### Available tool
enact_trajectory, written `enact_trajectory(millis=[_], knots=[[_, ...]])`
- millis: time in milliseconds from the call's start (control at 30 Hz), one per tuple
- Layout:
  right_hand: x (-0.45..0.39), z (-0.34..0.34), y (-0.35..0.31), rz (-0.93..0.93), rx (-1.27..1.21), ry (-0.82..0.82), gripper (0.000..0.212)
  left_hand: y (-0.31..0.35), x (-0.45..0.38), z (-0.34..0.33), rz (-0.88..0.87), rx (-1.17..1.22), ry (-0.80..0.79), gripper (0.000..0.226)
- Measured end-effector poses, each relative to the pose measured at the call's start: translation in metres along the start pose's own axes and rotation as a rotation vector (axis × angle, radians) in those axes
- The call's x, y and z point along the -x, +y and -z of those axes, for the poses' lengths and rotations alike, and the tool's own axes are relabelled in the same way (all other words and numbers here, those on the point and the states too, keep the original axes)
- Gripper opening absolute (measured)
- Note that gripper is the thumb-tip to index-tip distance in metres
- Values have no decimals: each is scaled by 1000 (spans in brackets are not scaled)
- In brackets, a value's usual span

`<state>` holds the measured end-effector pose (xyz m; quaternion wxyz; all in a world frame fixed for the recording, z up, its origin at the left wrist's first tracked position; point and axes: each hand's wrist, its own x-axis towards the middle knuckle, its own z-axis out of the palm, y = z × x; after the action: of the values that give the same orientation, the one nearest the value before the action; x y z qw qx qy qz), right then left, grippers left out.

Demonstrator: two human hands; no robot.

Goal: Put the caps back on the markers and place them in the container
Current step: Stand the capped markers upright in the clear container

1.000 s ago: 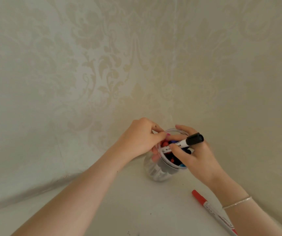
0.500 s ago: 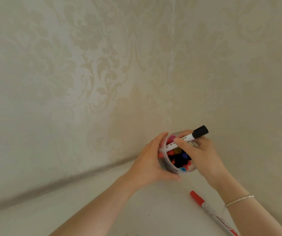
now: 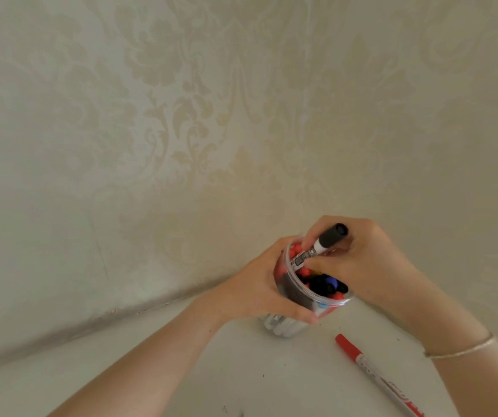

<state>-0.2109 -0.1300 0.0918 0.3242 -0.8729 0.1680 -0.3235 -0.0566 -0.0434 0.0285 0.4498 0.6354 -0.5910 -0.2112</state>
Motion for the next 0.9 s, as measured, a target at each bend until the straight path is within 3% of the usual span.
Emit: enact_trajectory(millis=[167,333,533,633,733,833,900], knots=[[-8,4,-6,6,62,-130,22,-3,6,2,11,-33,-14,99],[-3,23,-10,13,-341,-97,14,-7,7,6,29,11,-3,105],[-9,-6,4,-48,-5,-128,22,-2,6,3,17,-88,-8,97],[-12,-12,0,-12,211,-152,26,-2,4,1,7,-124,17,95],[-10,-18,-3,36,273,-244,23,-4,3,5,28,-82,33,96],[-7,-7,0,-82,-138,-266,25,-8,4,10,49,-61,23,103],[-9,-2,1,-75,-257,-224,9,-8,4,10,48,-66,15,104]])
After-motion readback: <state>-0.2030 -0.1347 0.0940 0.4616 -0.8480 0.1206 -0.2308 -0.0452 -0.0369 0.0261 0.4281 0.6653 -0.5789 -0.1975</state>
